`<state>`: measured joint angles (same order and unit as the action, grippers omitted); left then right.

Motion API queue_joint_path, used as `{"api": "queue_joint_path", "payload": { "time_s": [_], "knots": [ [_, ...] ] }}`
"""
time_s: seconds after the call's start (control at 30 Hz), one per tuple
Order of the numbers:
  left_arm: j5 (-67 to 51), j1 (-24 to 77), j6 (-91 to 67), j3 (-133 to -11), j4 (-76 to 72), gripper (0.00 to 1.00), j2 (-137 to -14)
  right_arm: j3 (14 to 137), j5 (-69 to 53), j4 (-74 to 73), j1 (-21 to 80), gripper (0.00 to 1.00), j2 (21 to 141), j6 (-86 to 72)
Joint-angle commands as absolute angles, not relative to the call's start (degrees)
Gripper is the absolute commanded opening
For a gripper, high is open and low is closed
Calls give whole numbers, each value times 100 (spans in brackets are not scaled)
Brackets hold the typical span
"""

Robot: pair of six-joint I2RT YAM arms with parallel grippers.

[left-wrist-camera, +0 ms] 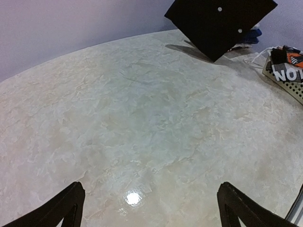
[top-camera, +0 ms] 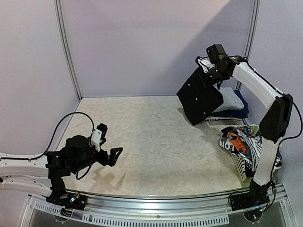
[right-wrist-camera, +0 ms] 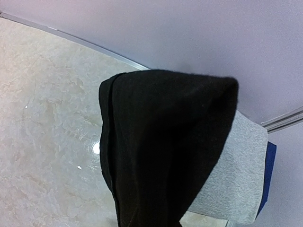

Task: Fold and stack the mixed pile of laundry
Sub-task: Place the square-folded shirt at the corner of the board.

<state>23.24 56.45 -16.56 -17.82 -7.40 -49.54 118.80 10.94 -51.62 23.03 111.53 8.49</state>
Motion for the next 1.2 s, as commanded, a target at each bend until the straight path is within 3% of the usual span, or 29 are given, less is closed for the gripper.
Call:
{"api": "queue_joint_path", "payload": {
  "time_s": [0.0,0.33,1.17],
  "knots": [
    [2197,5588,-1635,-1836,-800,100,-5014,12186,1270,-5267,2261,0,11125,1167],
    [2009,5590,-1661,-1829,-909,99,-5110,12463,1463,-5483,2009,0,10768,1304],
    [1975,5590,-1543,-1869,-1186,99,-5533,13052,1743,-5313,1146,0,11218,1715]
  ]
}}
